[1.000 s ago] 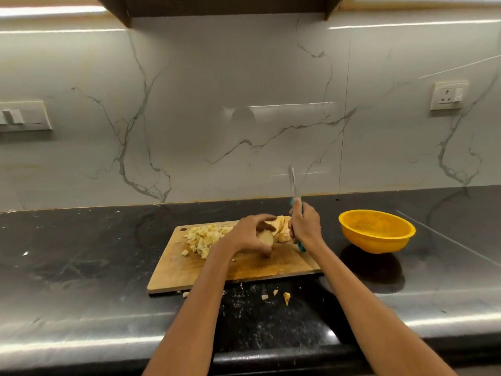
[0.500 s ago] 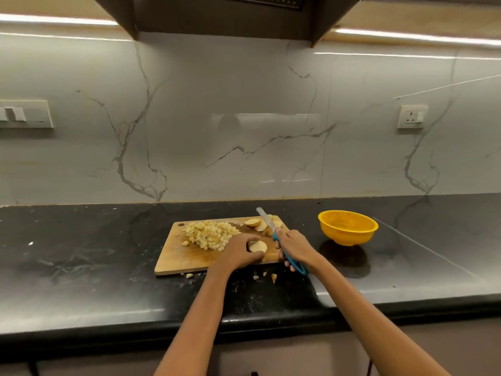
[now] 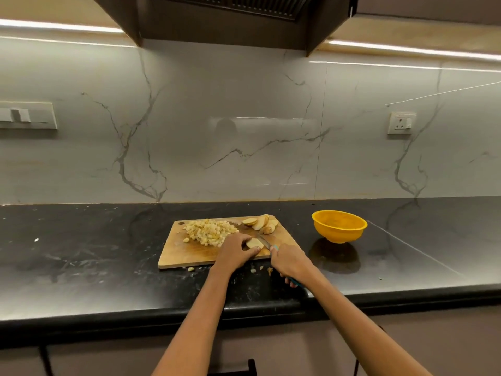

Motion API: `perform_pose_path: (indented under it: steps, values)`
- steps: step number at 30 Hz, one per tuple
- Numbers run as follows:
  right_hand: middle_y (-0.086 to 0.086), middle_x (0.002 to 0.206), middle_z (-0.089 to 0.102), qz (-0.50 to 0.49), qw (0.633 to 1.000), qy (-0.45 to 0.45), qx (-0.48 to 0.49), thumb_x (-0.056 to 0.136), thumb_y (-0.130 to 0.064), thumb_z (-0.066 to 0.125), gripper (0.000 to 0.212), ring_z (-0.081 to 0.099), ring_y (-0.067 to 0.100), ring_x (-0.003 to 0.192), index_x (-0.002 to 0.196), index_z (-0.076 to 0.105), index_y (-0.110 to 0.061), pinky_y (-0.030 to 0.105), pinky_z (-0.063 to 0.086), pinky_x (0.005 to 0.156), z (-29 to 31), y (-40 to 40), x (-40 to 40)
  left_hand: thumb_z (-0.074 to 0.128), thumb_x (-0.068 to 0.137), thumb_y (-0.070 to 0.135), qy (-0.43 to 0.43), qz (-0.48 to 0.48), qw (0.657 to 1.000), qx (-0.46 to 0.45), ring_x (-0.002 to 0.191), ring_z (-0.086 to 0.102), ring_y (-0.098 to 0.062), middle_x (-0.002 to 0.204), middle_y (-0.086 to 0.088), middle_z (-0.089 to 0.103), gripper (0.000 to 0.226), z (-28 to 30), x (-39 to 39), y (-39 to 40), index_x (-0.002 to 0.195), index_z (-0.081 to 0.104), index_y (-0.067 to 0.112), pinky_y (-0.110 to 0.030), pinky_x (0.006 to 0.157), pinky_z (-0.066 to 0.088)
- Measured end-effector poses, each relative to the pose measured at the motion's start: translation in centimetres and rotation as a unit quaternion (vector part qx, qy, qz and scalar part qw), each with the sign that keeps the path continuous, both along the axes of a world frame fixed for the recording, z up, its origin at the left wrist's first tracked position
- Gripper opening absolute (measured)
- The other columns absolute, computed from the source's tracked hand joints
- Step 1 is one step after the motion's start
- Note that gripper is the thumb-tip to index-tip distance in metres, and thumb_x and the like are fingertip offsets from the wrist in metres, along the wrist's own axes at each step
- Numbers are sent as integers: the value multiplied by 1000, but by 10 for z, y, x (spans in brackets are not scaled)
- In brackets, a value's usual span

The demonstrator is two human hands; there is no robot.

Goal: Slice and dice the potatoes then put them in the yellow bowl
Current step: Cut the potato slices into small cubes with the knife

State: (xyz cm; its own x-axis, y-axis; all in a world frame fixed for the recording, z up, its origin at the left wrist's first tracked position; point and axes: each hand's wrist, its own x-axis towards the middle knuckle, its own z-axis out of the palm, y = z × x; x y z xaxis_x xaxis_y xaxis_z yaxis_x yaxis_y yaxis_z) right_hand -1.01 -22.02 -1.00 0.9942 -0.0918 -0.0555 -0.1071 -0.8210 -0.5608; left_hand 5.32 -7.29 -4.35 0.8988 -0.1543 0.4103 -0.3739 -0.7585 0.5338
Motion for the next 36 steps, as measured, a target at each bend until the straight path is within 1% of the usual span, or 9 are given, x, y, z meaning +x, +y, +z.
perform_pose_path:
  steps: [2, 6, 9, 12, 17, 20, 28, 33, 36]
  values:
    - [10, 69, 60, -1, 1000, 1, -24, 102, -38, 25, 49, 57, 18, 52, 92, 56, -1, 27, 49, 48, 1, 2, -1, 66, 82, 43, 2, 0, 1000, -1, 111, 55, -17, 121, -3, 62, 51, 0, 2, 0, 122, 60, 13, -31, 94, 44]
    - [18, 102, 65, 16, 997, -29, -71, 104, -23, 28, 41, 57, 26, 78, 113, 58, 2, 26, 38, 52, 5, 12, 0, 66, 82, 40, 3, -6, 1000, -1, 110, 55, -17, 121, -4, 62, 50, 1, 5, 0, 122, 60, 12, -30, 94, 44]
    - [12, 72, 57, 39, 994, -5, -98, 102, -18, 30, 37, 59, 25, 66, 93, 58, 2, 27, 40, 49, 13, 19, 2, 67, 82, 38, 1, -7, 1000, -2, 111, 55, -18, 122, -5, 62, 49, 2, 6, 0, 122, 60, 10, -29, 93, 44]
    - [8, 63, 48, 37, 995, 6, -92, 102, -19, 31, 34, 50, 19, 54, 100, 59, 0, 28, 44, 53, 18, 20, -2, 67, 82, 37, 3, -5, 1000, -4, 111, 56, -18, 121, -6, 62, 49, 3, 5, 0, 122, 61, 10, -29, 93, 44]
    - [16, 109, 61, 51, 991, 11, -123, 102, -23, 33, 37, 60, 31, 106, 120, 54, 2, 36, 49, 83, 19, 11, -29, 66, 83, 39, -1, 10, 1000, 0, 111, 55, -17, 122, -5, 62, 49, 2, 1, -2, 123, 60, 11, -28, 92, 43]
    - [15, 122, 59, 62, 984, 1, -169, 102, -25, 34, 36, 58, 30, 111, 120, 56, -2, 38, 49, 93, 14, 0, -49, 65, 84, 40, -3, 9, 1000, 0, 112, 54, -17, 122, -4, 62, 49, 1, -2, -1, 123, 60, 11, -28, 93, 43]
    - [12, 105, 66, 8, 992, -71, -101, 102, -39, 33, 45, 65, 27, 96, 106, 61, -4, 37, 53, 82, -1, -18, -54, 67, 83, 36, -8, 17, 999, -32, 109, 55, -17, 120, -5, 63, 44, 0, -2, -1, 119, 62, 10, -24, 89, 39]
    - [14, 86, 61, 32, 995, -56, -79, 104, -34, 28, 42, 65, 26, 82, 82, 51, -7, 24, 45, 55, 5, -6, -39, 66, 84, 34, -17, 25, 999, -30, 112, 55, -17, 120, -5, 63, 42, -1, 0, -1, 119, 63, 10, -23, 91, 37]
    - [15, 72, 62, 46, 995, -35, -82, 105, -28, 22, 46, 64, 27, 64, 83, 53, -1, 24, 43, 47, 8, 5, -28, 67, 84, 33, -14, 17, 999, -39, 111, 56, -17, 119, -5, 64, 42, -1, 1, 0, 118, 64, 9, -22, 89, 37]
